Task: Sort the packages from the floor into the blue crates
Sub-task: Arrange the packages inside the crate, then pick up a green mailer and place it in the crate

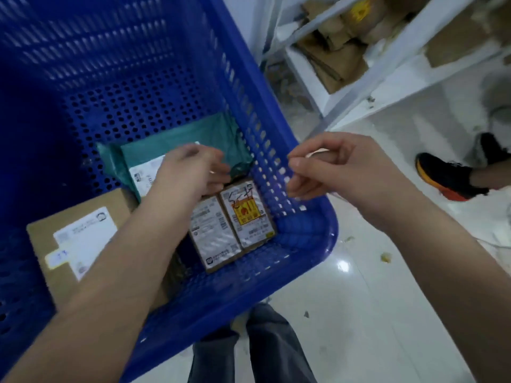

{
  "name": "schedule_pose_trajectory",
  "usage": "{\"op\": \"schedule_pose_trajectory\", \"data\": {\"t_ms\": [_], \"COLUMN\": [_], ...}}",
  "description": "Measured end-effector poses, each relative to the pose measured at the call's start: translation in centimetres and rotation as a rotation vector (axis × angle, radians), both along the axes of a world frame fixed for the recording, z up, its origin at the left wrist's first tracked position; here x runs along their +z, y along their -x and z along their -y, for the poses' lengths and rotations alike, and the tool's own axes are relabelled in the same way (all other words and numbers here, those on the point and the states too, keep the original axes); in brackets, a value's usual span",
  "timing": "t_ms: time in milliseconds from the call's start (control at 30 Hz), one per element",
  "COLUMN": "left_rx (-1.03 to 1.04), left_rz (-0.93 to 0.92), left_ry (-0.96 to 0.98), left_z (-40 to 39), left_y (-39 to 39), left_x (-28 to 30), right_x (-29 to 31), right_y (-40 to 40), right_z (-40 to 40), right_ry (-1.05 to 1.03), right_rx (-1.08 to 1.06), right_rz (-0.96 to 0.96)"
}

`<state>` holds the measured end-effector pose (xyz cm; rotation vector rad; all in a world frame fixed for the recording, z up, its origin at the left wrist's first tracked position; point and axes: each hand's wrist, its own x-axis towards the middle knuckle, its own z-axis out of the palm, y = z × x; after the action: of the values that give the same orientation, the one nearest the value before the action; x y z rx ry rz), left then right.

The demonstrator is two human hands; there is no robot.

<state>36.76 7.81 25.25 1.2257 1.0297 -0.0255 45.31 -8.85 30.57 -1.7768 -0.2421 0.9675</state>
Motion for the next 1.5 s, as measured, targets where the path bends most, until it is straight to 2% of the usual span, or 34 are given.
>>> {"op": "schedule_pose_trajectory", "data": {"t_ms": [133,233,300,367,433,500,567,633,700,800,867,1000,1167,1300,1400,1500], "left_rx": [-0.167,-0.463,-0.689,-0.934,-1.224,-1.577,-1.886,-2.049,-2.087,-2.128,-2.158,-2.22,-2.385,-2.484,-2.506,-2.47], "left_rz": [0.27,0.431,0.441,0.334,0.181,-0.014,-0.252,-0.412,-0.479,-0.537,-0.537,-0.448,-0.328,-0.284,-0.279,-0.31], "left_ry": [-0.058,-0.058,-0.05,-0.048,-0.12,-0.187,-0.22,-0.266,-0.282,-0.312,-0.394,-0.547,-0.786,-0.889,-0.922,-0.876], "left_z": [8.4,15.5,20.3,25.2,29.9,33.7,36.4,38.8,41.6,46.4,49.7,55.6,61.4,64.2,65.6,66.8], "left_y": [-3.0,-2.8,-1.9,-0.4,2.1,5.6,9.9,13.9,17.2,20.7,22.4,25.2,27.8,29.1,29.2,29.1], "left_x": [3.5,4.8,4.1,1.7,-2.4,-6.8,-10.9,-14.0,-16.0,-17.3,-17.8,-19.2,-22.2,-25.6,-29.2,-33.9], "right_x": [0.2,-0.8,-2.6,-5.1,-7.8,-10.4,-12.2,-13.5,-14.5,-15.0,-14.9,-16.7,-22.3,-28.2,-33.1,-38.7], "right_y": [1.7,4.3,6.8,10.2,15.2,21.5,28.7,35.9,42.7,50.2,53.2,57.2,57.7,55.4,53.1,51.6], "right_z": [5.9,11.5,15.7,20.3,25.0,29.9,34.5,38.3,41.2,44.5,46.4,50.7,54.8,57.1,58.8,60.2], "right_ry": [0.036,0.042,0.07,0.147,0.22,0.277,0.32,0.367,0.466,0.53,0.493,0.443,0.401,0.379,0.369,0.251], "right_rx": [-0.343,-0.534,-0.667,-0.81,-0.908,-1.002,-1.185,-1.371,-1.378,-1.185,-1.134,-1.239,-1.239,-1.263,-1.348,-1.533], "right_rz": [0.039,0.007,-0.037,-0.124,-0.291,-0.497,-0.677,-0.792,-0.905,-1.06,-1.06,-1.0,-0.958,-0.883,-0.781,-0.824]}}
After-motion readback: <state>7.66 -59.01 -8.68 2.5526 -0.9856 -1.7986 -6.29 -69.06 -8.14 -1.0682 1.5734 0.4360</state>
